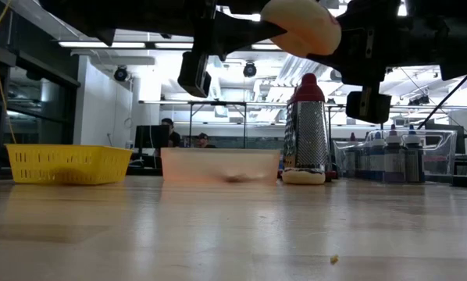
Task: Pick & Place Food Item
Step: Put the pink donut into the yellow bin
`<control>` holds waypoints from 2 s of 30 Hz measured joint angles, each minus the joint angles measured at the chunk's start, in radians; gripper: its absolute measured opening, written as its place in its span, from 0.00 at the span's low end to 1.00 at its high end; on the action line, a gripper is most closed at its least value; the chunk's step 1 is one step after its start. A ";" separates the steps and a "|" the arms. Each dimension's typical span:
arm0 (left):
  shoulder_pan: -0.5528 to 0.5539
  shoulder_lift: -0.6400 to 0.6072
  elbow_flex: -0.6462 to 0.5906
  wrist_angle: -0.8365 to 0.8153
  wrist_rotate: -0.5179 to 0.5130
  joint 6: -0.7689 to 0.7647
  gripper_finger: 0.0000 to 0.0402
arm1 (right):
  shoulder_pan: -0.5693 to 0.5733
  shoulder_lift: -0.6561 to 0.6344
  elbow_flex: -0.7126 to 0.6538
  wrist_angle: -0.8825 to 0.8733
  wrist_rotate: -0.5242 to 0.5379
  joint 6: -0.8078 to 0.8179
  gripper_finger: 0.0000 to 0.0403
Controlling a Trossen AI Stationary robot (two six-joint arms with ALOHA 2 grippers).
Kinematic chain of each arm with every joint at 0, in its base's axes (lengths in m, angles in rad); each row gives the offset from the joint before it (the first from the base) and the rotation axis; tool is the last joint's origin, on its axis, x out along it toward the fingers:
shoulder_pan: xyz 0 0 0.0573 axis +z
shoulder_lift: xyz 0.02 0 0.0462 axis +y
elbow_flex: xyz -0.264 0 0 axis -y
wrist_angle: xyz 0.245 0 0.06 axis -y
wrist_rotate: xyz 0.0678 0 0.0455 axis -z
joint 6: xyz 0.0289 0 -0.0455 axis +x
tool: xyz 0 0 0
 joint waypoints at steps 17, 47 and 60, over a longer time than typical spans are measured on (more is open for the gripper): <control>-0.014 0.000 0.000 0.001 -0.049 0.000 0.21 | 0.000 0.000 0.000 0.007 -0.034 -0.002 0.28; -0.019 0.000 0.000 0.002 -0.059 0.000 0.21 | -0.019 0.000 -0.001 0.057 -0.135 0.031 0.52; -0.097 0.000 0.000 0.048 -0.330 -0.016 0.21 | -0.018 0.000 -0.001 0.003 -0.175 0.053 0.51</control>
